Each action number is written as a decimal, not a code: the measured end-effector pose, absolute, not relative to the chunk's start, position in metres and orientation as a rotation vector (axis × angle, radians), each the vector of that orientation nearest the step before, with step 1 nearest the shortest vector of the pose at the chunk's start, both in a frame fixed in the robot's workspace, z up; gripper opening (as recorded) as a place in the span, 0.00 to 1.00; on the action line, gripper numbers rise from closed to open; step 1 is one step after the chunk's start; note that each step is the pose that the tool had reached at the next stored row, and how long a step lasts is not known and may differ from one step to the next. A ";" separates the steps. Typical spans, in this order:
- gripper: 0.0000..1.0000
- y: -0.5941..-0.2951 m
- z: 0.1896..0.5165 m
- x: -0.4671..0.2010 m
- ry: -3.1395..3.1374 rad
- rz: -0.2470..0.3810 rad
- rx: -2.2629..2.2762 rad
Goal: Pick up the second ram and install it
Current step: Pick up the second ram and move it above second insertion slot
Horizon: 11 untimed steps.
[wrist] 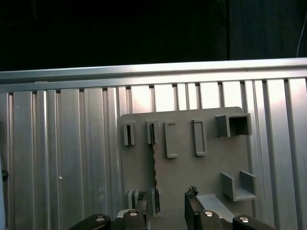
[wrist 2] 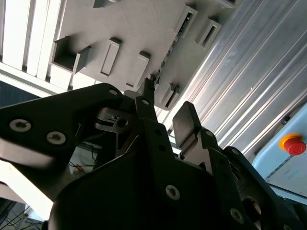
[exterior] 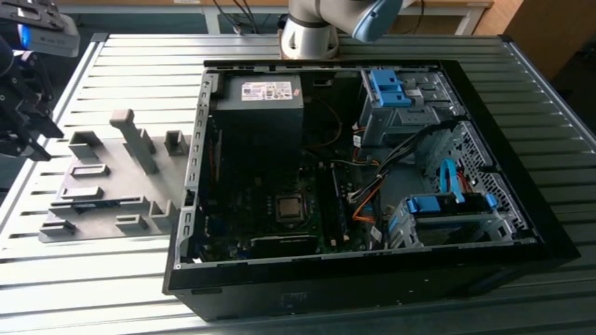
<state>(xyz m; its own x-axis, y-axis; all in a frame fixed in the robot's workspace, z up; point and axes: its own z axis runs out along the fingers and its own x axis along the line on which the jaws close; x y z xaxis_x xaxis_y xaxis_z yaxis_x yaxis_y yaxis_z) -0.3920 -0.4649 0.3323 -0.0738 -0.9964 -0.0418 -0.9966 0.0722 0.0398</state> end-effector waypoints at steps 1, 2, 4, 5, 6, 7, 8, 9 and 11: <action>0.43 -0.465 0.331 -0.392 2.296 0.090 -2.137; 0.43 -0.465 0.330 -0.392 2.296 0.090 -2.138; 0.43 -0.465 0.328 -0.393 2.295 0.090 -2.138; 0.43 -0.465 0.326 -0.393 2.295 0.090 -2.139; 0.43 -0.465 0.325 -0.393 2.294 0.090 -2.139; 0.43 -0.466 0.324 -0.393 2.294 0.090 -2.140; 0.43 -0.466 0.323 -0.393 2.293 0.090 -2.141; 0.43 -0.466 0.321 -0.393 2.292 0.090 -2.141; 0.43 -0.467 0.319 -0.393 2.291 0.090 -2.142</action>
<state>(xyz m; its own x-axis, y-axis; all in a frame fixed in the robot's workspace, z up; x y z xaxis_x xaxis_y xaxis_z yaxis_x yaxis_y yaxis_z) -0.3934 -0.4669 0.3189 -0.0679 -0.9968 -0.0419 -0.9970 0.0662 0.0397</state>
